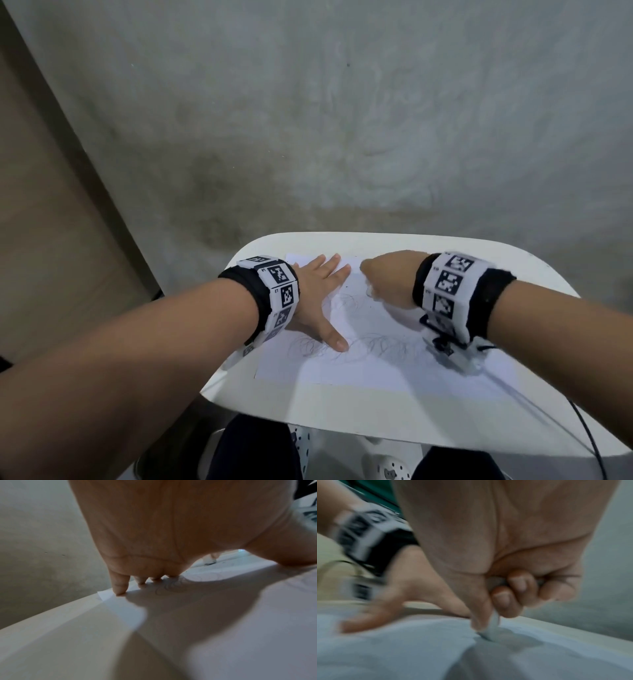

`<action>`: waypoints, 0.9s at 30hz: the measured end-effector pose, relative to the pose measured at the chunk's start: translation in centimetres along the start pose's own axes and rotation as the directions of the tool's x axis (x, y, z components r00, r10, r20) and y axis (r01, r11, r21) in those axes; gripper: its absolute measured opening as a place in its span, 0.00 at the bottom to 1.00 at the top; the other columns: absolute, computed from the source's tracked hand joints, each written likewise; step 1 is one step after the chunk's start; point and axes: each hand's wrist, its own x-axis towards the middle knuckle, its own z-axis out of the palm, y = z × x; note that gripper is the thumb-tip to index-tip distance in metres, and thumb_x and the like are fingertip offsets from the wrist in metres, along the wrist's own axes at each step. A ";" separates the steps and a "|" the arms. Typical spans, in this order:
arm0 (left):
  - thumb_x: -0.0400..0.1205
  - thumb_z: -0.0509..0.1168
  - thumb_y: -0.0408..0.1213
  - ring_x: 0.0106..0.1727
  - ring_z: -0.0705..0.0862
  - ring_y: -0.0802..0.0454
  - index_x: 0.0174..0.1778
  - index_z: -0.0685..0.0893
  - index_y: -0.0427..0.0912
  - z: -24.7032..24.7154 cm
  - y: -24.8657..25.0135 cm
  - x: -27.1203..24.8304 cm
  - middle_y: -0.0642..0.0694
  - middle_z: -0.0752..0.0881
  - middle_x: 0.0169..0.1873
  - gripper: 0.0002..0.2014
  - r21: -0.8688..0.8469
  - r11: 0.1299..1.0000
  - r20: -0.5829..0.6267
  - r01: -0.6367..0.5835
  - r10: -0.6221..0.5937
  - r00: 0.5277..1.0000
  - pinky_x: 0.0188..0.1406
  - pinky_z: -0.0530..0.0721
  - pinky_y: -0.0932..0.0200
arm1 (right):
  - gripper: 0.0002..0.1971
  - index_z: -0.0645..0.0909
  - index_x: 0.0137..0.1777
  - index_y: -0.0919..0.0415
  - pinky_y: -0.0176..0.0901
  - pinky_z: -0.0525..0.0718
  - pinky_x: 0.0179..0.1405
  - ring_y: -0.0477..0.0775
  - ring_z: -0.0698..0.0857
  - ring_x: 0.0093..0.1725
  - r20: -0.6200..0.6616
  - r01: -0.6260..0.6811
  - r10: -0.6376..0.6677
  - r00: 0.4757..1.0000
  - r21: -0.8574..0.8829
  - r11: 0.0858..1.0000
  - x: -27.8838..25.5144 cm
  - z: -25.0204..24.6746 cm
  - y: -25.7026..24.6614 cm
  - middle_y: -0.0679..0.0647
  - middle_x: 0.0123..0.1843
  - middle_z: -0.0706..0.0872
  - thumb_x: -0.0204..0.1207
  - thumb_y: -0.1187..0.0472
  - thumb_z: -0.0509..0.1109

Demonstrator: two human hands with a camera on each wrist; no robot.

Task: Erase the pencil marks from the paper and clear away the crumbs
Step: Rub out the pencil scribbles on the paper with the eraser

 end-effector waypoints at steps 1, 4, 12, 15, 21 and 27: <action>0.65 0.69 0.75 0.84 0.28 0.51 0.83 0.27 0.54 0.0 0.1 0.0 0.53 0.24 0.82 0.67 0.007 1.000 0.000 0.002 -0.002 1.000 0.83 0.41 0.35 | 0.12 0.71 0.65 0.54 0.49 0.79 0.61 0.59 0.83 0.58 0.042 0.029 -0.028 0.999 -0.029 0.999 -0.1 0.3 -0.8 0.54 0.63 0.83 0.83 0.60 0.62; 0.66 0.69 0.75 0.84 0.29 0.51 0.83 0.27 0.53 0.0 0.2 -0.1 0.52 0.25 0.82 0.67 0.020 1.000 -0.006 -0.001 0.001 1.000 0.84 0.42 0.36 | 0.11 0.74 0.59 0.61 0.45 0.82 0.49 0.55 0.83 0.46 0.021 0.096 -0.095 0.995 -0.051 0.994 -0.1 1.4 -1.4 0.53 0.52 0.85 0.81 0.59 0.67; 0.65 0.69 0.75 0.84 0.28 0.52 0.83 0.26 0.54 0.1 0.2 0.0 0.53 0.24 0.82 0.68 0.007 1.000 -0.005 0.000 0.000 1.000 0.83 0.41 0.35 | 0.13 0.76 0.61 0.63 0.45 0.81 0.44 0.55 0.84 0.45 0.021 0.042 -0.041 0.999 -0.034 0.999 -0.2 1.3 -1.0 0.53 0.50 0.86 0.80 0.58 0.67; 0.65 0.69 0.75 0.83 0.27 0.52 0.82 0.26 0.54 0.0 0.1 0.0 0.53 0.24 0.82 0.68 0.005 1.000 0.009 0.007 -0.007 1.000 0.83 0.40 0.34 | 0.13 0.79 0.61 0.64 0.44 0.82 0.48 0.55 0.84 0.47 -0.019 -0.088 0.088 0.996 0.001 0.996 0.5 -0.1 1.1 0.55 0.54 0.87 0.82 0.58 0.63; 0.64 0.70 0.76 0.84 0.28 0.51 0.83 0.27 0.54 0.1 0.0 0.2 0.53 0.25 0.82 0.68 0.000 1.000 -0.005 -0.002 0.002 1.000 0.83 0.41 0.35 | 0.14 0.79 0.61 0.63 0.45 0.81 0.47 0.55 0.85 0.47 0.032 0.052 -0.053 0.998 0.029 0.998 0.5 0.6 -1.3 0.56 0.53 0.88 0.82 0.56 0.63; 0.65 0.71 0.73 0.84 0.29 0.50 0.84 0.28 0.53 -0.1 0.4 0.0 0.51 0.26 0.83 0.68 0.001 1.000 -0.021 0.005 -0.005 1.000 0.83 0.43 0.34 | 0.20 0.71 0.75 0.65 0.49 0.74 0.56 0.64 0.78 0.69 0.018 0.076 -0.078 0.997 0.084 0.994 -0.8 0.1 -2.7 0.64 0.71 0.78 0.85 0.61 0.59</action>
